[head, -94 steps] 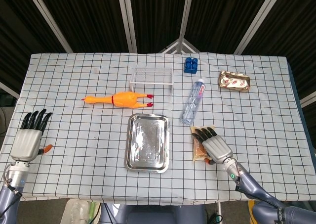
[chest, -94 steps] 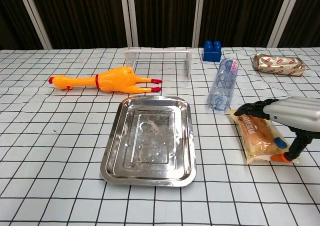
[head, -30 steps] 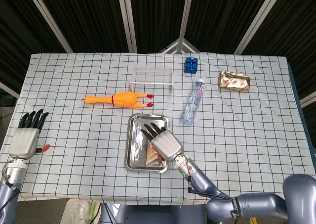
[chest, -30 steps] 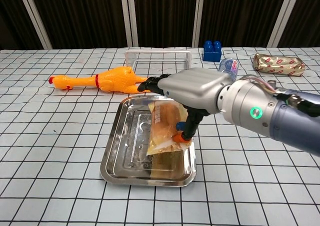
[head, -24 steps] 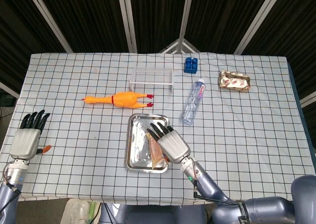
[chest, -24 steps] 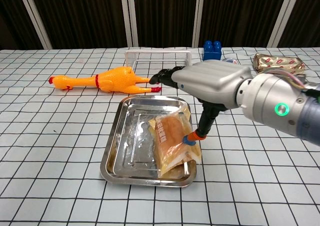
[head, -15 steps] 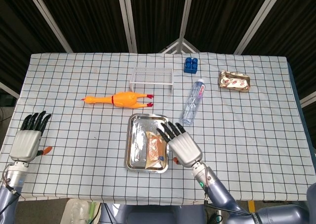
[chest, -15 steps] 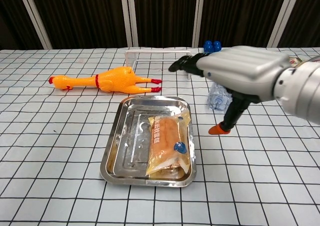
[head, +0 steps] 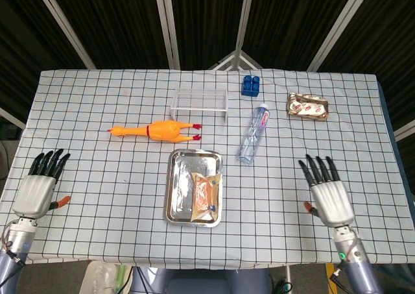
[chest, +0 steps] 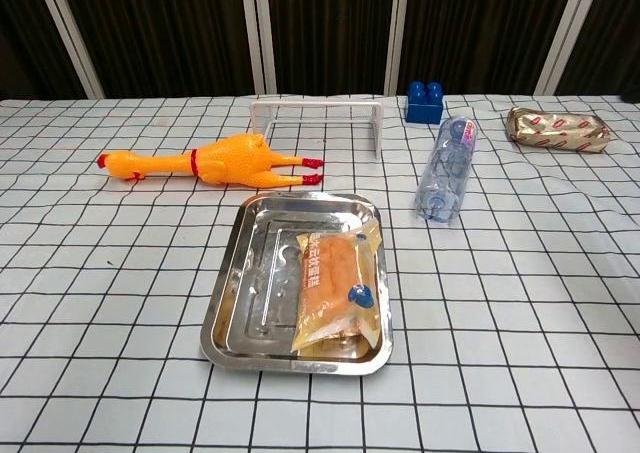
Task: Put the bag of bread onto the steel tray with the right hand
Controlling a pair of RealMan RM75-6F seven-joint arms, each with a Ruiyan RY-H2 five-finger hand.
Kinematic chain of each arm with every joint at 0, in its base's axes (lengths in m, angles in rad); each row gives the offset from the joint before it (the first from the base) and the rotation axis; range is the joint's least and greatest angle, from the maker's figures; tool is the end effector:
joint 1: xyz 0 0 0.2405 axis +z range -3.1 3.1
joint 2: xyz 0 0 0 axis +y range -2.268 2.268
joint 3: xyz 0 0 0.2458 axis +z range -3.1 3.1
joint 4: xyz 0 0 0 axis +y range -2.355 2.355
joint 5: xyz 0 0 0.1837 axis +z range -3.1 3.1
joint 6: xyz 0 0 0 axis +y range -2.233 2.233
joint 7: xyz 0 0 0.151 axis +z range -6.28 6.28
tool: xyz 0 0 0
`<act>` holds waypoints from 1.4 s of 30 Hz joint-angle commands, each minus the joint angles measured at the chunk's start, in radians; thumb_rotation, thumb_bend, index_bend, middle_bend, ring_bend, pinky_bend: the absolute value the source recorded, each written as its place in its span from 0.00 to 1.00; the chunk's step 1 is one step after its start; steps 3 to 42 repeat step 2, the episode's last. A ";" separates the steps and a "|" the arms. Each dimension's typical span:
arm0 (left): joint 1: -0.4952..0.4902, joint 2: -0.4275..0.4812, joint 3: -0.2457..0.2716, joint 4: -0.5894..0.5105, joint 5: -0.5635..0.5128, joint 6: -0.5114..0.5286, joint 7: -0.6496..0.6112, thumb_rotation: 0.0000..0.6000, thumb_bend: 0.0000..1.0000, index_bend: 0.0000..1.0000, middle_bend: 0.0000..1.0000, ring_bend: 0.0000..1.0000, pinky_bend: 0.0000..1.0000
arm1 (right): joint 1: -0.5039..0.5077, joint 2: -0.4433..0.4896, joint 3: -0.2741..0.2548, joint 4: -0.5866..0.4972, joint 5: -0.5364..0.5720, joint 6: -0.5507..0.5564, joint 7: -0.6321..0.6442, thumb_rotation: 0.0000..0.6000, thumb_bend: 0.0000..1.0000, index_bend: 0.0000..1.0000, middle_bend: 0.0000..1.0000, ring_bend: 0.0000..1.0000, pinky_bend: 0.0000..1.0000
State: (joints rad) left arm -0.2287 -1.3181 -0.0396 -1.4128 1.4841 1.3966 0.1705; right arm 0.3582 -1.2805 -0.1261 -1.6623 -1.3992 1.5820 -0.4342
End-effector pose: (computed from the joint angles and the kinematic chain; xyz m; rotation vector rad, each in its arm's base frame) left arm -0.2880 0.2274 0.1205 -1.5513 -0.7525 -0.8146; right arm -0.2389 -0.2224 0.1210 1.5867 -0.6363 0.8121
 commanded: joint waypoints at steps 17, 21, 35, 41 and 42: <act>0.006 -0.004 0.017 -0.009 0.030 0.018 0.016 1.00 0.02 0.00 0.00 0.00 0.00 | -0.148 0.003 -0.026 0.192 -0.087 0.143 0.213 1.00 0.21 0.00 0.00 0.00 0.00; 0.006 -0.004 0.017 -0.009 0.030 0.018 0.016 1.00 0.02 0.00 0.00 0.00 0.00 | -0.148 0.003 -0.026 0.192 -0.087 0.143 0.213 1.00 0.21 0.00 0.00 0.00 0.00; 0.006 -0.004 0.017 -0.009 0.030 0.018 0.016 1.00 0.02 0.00 0.00 0.00 0.00 | -0.148 0.003 -0.026 0.192 -0.087 0.143 0.213 1.00 0.21 0.00 0.00 0.00 0.00; 0.006 -0.004 0.017 -0.009 0.030 0.018 0.016 1.00 0.02 0.00 0.00 0.00 0.00 | -0.148 0.003 -0.026 0.192 -0.087 0.143 0.213 1.00 0.21 0.00 0.00 0.00 0.00; 0.006 -0.004 0.017 -0.009 0.030 0.018 0.016 1.00 0.02 0.00 0.00 0.00 0.00 | -0.148 0.003 -0.026 0.192 -0.087 0.143 0.213 1.00 0.21 0.00 0.00 0.00 0.00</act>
